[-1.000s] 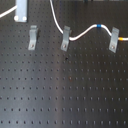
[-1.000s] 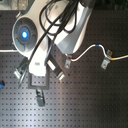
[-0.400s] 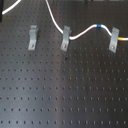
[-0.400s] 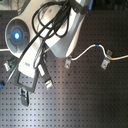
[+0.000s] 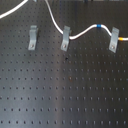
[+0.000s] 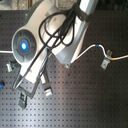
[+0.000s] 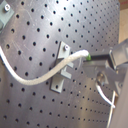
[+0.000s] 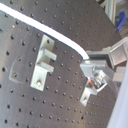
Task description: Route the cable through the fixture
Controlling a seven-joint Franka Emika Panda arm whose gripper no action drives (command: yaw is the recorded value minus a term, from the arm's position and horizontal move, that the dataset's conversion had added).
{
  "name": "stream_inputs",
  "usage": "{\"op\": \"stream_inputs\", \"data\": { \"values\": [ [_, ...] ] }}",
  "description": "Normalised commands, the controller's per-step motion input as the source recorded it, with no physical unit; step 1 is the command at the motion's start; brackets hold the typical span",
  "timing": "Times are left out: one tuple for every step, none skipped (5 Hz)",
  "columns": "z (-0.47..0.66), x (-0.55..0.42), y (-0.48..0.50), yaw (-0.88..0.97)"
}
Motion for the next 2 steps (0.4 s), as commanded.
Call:
{"op": "stream_inputs", "data": {
  "values": [
    [0.07,-0.066,0.372,0.43],
    [0.05,-0.200,0.328,0.51]
  ]
}}
